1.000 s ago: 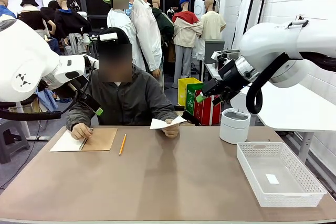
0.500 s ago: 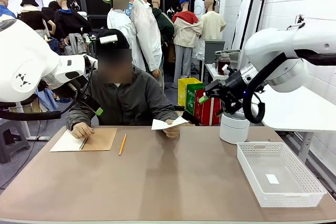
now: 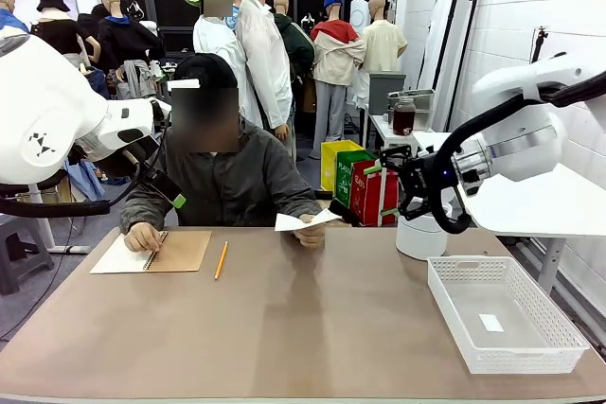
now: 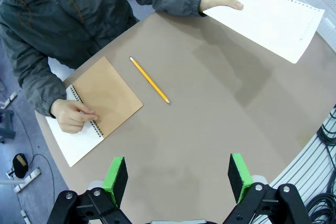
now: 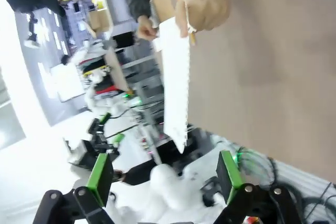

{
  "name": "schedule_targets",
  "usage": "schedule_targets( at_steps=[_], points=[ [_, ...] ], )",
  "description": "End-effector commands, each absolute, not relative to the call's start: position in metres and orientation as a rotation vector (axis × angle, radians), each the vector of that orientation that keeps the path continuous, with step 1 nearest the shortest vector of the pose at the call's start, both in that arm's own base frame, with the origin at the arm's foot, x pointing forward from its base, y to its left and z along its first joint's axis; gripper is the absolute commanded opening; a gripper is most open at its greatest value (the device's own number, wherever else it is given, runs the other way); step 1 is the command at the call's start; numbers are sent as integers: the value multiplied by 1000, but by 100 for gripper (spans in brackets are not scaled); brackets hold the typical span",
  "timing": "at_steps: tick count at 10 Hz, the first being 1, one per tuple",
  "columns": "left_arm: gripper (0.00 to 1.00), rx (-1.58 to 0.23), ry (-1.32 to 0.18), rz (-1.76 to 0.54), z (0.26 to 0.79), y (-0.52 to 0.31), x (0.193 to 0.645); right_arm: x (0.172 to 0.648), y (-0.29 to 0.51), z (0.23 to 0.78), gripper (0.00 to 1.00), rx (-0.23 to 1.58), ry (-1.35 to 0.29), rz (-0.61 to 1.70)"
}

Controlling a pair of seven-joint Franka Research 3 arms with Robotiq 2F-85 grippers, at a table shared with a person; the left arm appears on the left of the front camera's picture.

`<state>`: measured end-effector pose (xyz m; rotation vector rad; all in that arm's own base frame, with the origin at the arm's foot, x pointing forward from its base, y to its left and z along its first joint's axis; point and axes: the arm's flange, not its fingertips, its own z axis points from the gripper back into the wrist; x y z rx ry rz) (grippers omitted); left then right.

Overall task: Sort the paper based on its condition.
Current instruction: If a person hands you a paper, place it in the Organizing basket , and if it's crumpled, put it in the Trash can.

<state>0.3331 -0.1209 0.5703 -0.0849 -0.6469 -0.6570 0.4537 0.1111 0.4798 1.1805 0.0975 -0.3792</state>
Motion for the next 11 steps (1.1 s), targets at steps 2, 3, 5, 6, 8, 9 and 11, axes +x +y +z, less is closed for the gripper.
schedule_targets(
  at_steps=[2,3,5,6,8,9,11],
  points=[
    [100,-85,-645,-657,570,-120,333,454,111,480,100,1180,97,-379],
    [100,-85,-645,-657,570,-120,333,454,111,480,100,1180,97,-379],
    [100,-85,-645,-657,570,-120,333,456,109,473,100,1179,106,-398],
    [100,-85,-645,-657,570,-120,333,470,114,459,100,1191,151,-447],
    [100,-85,-645,-657,570,-120,333,484,128,431,100,1226,262,-492],
    [100,-85,-645,-657,570,-120,333,487,133,423,100,1241,313,-495],
    [100,-85,-645,-657,570,-120,333,495,144,409,100,1268,401,-513]
  ],
)
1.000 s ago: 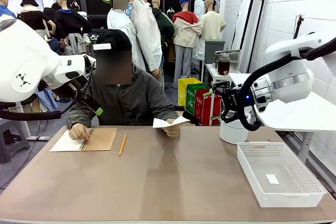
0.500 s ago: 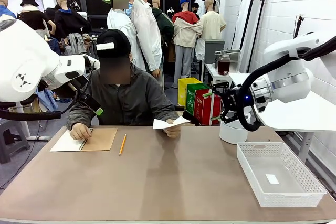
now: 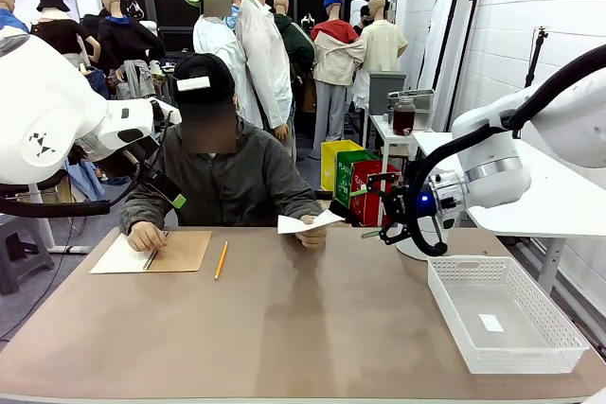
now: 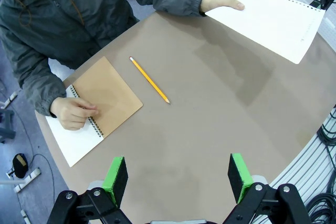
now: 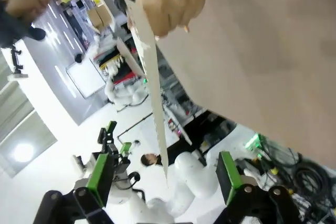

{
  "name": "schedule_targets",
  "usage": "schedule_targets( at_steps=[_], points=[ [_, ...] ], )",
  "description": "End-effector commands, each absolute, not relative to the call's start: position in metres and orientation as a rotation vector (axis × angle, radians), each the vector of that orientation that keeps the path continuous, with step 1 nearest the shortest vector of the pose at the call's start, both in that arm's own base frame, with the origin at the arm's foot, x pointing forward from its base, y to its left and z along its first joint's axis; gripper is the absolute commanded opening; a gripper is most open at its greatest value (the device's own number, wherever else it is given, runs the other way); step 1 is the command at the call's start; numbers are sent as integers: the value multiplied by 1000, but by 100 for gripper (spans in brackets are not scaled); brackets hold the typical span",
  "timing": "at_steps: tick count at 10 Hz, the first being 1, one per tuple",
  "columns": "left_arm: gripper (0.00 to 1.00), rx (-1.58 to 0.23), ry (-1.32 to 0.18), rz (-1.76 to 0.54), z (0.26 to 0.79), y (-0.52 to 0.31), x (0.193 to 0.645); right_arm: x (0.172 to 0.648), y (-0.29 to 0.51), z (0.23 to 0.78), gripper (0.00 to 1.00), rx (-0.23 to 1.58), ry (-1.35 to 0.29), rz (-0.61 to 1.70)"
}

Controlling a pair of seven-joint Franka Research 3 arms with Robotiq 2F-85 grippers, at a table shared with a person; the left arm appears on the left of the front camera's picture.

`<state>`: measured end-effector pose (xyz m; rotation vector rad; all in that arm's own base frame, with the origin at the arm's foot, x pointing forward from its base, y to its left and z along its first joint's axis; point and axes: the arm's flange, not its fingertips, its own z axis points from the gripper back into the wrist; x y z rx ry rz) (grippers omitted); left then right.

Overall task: Sort the paper based on its condition.
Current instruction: If a person hands you a paper, place it in the Organizing basket , and if it's crumpled, put it in the Trash can.

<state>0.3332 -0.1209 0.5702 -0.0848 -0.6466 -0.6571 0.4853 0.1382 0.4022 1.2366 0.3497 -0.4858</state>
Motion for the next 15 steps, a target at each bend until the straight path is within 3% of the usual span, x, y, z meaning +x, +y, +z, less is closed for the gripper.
schedule_targets(
  at_steps=[1,7,8,9,13,15],
  points=[
    [100,-85,-645,-657,570,-120,333,497,151,406,100,1282,437,-508],
    [100,-85,-645,-657,570,-120,333,508,168,395,100,1269,606,-489],
    [100,-85,-645,-657,570,-120,333,508,171,393,93,1260,611,-496],
    [100,-85,-645,-657,570,-120,333,509,174,391,77,1251,621,-502],
    [100,-85,-645,-657,570,-120,333,507,180,388,73,1213,639,-516],
    [100,-85,-645,-657,570,-120,333,507,177,389,48,1208,629,-521]
  ],
)
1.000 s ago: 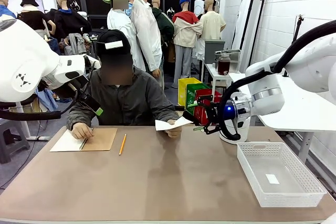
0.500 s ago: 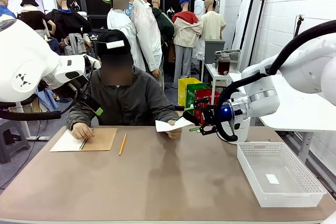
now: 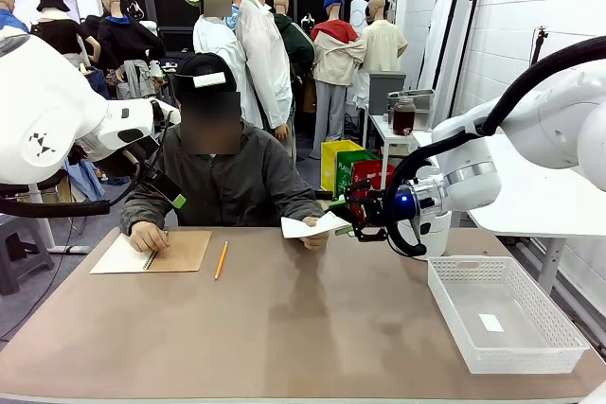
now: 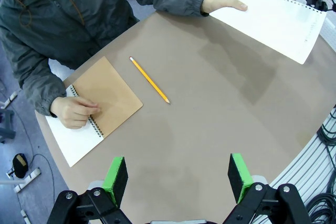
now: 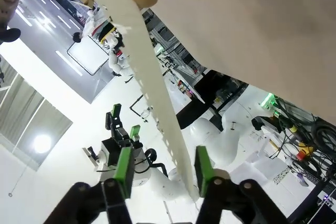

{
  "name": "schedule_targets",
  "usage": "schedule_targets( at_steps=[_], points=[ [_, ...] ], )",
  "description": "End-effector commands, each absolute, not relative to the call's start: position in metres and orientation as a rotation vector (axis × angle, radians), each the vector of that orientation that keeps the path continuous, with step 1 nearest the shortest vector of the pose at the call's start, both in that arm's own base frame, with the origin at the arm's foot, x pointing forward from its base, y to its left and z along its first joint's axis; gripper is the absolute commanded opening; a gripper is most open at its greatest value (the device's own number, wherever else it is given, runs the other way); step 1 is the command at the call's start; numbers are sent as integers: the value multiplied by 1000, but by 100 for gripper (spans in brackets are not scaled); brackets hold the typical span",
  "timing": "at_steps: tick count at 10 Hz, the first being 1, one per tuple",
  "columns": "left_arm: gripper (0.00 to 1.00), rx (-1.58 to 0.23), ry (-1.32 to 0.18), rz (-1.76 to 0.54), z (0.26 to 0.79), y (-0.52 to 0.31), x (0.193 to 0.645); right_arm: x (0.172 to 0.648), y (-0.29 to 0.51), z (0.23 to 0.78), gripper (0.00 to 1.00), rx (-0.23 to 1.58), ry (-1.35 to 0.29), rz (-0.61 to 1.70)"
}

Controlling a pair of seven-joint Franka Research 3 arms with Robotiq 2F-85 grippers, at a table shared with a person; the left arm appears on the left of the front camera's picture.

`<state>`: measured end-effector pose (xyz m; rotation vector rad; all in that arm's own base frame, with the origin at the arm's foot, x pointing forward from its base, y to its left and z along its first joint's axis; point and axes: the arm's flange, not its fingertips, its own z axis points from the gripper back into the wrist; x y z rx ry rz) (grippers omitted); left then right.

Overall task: Sort the paper based on its condition.
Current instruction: If a person hands you a paper, place it in the Organizing basket , and if it's crumpled, put it in the Trash can.

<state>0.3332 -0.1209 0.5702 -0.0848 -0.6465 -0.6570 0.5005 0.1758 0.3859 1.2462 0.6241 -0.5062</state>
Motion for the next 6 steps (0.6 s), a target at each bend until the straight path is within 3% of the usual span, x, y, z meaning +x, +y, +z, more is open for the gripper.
schedule_targets(
  at_steps=[1,3,4,6],
  points=[
    [100,-85,-645,-657,570,-120,333,507,177,389,35,1201,629,-525],
    [100,-85,-645,-657,570,-120,333,507,173,390,8,1179,623,-537],
    [100,-85,-645,-657,570,-120,333,506,171,390,0,1160,622,-552],
    [100,-85,-645,-657,570,-120,333,504,170,390,0,1133,632,-550]
  ],
)
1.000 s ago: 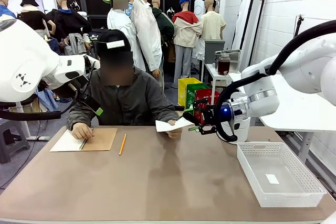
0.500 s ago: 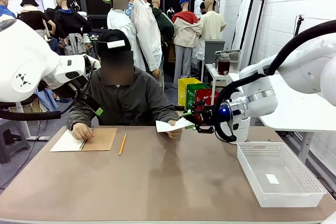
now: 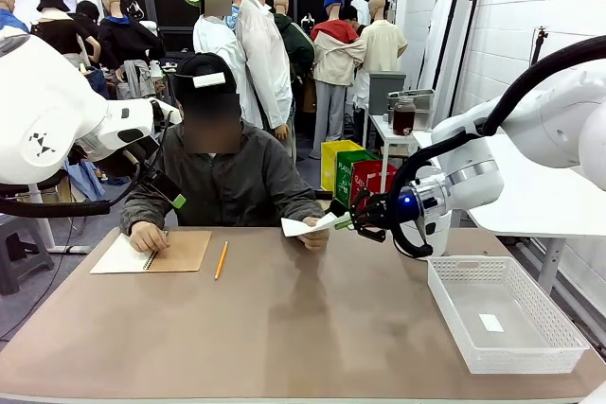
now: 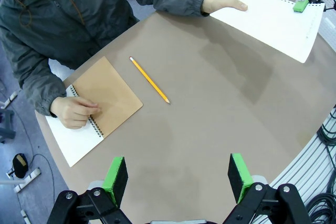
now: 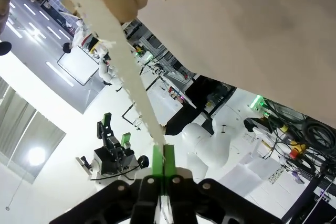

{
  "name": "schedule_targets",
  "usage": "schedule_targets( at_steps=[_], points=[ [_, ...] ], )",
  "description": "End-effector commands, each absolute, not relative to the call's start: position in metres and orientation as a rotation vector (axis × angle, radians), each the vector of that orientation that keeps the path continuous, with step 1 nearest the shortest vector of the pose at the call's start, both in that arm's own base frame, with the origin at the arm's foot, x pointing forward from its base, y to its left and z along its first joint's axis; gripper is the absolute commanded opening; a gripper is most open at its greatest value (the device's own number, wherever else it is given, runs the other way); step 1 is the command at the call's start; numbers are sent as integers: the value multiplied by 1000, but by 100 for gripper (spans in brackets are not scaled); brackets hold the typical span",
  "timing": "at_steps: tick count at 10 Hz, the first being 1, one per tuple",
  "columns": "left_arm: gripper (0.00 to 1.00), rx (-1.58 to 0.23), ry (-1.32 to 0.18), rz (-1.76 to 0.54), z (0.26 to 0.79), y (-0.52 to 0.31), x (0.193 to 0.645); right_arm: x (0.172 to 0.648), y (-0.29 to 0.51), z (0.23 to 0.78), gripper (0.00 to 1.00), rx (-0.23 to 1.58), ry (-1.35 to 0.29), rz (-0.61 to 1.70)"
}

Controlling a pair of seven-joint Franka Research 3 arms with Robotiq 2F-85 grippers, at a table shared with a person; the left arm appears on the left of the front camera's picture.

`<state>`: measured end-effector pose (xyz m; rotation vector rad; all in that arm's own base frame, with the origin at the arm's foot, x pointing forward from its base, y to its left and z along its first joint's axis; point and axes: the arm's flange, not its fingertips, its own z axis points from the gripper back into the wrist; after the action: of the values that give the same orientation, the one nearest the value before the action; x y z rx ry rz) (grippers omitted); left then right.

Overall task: Sort the paper based on its condition.
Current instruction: If a person hands you a paper, place it in the Organizing basket , and if it's crumpled, put it in the Trash can.

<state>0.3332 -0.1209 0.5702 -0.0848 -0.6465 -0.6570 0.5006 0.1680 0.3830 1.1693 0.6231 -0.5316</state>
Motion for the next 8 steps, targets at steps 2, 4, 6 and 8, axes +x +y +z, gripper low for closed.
schedule_targets(
  at_steps=[2,4,6,8],
  points=[
    [100,-85,-645,-657,570,-120,333,505,169,402,0,1125,570,-535],
    [100,-85,-645,-657,570,-120,333,508,150,433,0,1092,379,-447],
    [100,-85,-645,-657,570,-120,333,494,119,479,0,946,221,-293],
    [100,-85,-645,-657,570,-120,333,469,85,497,0,755,99,-171]
  ],
)
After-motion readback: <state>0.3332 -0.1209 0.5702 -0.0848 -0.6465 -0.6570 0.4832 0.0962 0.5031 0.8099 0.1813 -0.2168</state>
